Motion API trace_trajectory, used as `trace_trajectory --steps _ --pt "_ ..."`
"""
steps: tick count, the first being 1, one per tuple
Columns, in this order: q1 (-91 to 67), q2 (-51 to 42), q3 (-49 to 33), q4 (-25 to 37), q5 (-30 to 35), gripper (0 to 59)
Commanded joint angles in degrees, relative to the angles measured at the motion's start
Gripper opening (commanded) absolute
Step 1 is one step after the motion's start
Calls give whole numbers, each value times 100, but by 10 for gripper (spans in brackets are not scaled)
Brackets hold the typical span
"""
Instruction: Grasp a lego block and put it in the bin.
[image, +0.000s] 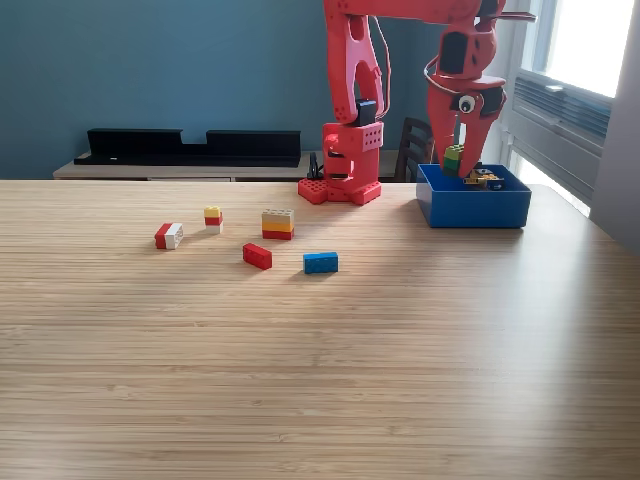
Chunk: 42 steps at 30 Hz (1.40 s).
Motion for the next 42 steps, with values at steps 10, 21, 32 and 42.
trace_trajectory --steps 10,21,32,42 --pt "-1485 352 149 70 229 1" --pt "-1582 343 88 44 44 351" --pt "-1090 343 -281 0 105 254" --pt "1310 343 -562 -1028 316 1"
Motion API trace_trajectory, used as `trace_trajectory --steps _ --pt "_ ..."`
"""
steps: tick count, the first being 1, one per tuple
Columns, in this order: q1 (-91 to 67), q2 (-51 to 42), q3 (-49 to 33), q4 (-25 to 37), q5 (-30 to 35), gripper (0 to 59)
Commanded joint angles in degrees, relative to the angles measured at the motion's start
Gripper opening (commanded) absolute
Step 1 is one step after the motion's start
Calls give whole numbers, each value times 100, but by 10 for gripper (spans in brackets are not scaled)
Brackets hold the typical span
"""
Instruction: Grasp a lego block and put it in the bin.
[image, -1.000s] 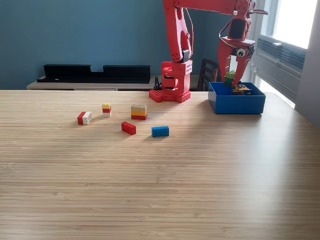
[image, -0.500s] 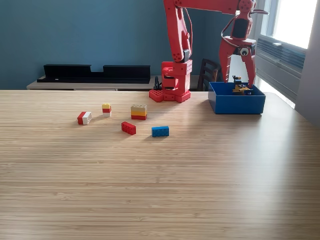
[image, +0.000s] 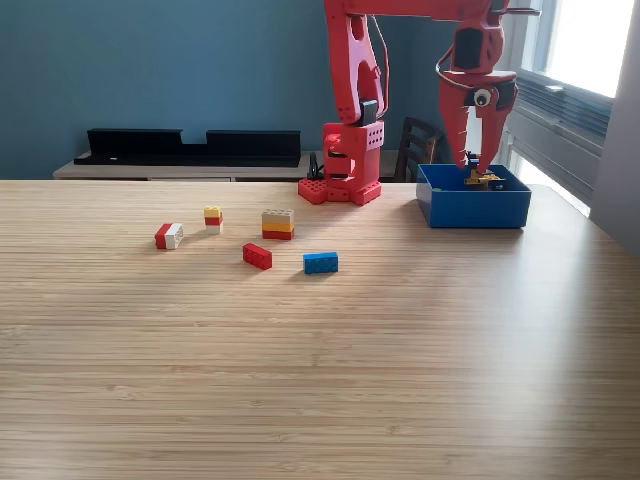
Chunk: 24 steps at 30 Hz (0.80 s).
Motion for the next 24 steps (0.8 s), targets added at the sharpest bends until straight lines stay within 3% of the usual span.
trace_trajectory --steps 1,12,24 --pt "1213 343 -290 -589 18 1" --pt "2575 343 439 -2030 255 1" --pt "2610 343 721 -2259 281 1"
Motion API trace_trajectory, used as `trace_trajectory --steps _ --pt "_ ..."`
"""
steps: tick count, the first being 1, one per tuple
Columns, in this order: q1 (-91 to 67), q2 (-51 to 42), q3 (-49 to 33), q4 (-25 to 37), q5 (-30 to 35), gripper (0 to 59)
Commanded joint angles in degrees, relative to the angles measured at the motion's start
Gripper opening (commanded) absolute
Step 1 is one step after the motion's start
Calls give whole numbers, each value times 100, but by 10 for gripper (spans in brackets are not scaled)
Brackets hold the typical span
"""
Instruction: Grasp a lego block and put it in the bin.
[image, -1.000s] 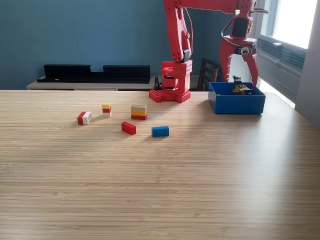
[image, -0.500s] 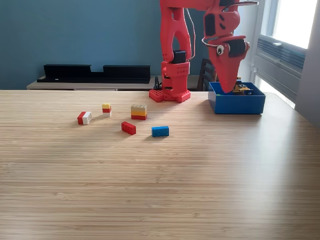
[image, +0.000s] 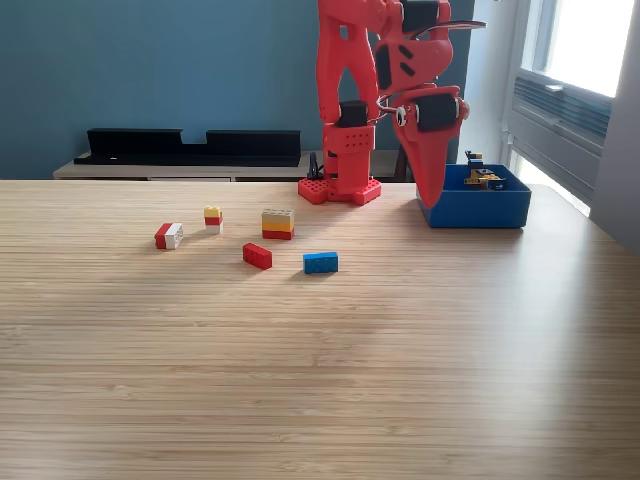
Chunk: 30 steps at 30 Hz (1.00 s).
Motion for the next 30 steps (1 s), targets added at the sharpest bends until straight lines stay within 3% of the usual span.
trace_trajectory --steps 1,30 --pt "79 343 44 -193 -79 1" --pt "316 334 167 -519 -431 0"
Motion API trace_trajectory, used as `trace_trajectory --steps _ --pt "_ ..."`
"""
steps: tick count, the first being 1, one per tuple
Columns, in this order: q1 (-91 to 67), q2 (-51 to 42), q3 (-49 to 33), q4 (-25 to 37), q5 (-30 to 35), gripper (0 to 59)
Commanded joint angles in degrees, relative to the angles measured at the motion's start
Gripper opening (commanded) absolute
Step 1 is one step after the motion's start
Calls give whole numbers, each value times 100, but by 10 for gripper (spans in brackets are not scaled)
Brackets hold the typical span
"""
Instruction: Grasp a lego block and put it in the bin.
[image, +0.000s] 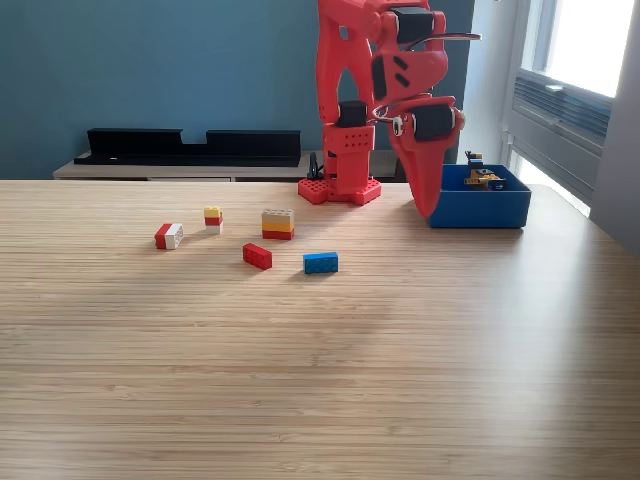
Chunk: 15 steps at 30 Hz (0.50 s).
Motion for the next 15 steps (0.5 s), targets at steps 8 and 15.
trace_trajectory --steps 8,15 --pt "976 325 -492 -79 -185 0" --pt "2074 325 -703 88 756 0"
